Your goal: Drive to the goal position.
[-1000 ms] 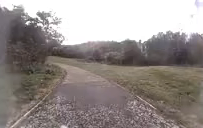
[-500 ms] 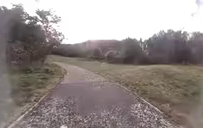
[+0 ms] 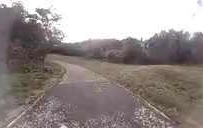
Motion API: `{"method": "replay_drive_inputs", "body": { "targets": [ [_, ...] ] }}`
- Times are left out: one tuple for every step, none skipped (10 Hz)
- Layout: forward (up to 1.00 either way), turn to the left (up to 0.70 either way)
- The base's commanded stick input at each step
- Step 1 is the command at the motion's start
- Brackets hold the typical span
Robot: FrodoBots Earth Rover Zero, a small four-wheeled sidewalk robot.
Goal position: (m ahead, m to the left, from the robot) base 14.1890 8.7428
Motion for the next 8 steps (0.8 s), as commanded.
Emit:
{"method": "replay_drive_inputs", "body": {
  "targets": [
    [0.30, 0.00],
    [0.30, 0.00],
    [0.30, 0.00],
    [0.30, 0.00],
    [0.30, 0.00],
    [0.30, 0.00],
    [0.30, 0.00],
    [0.30, 0.00]
  ]
}}
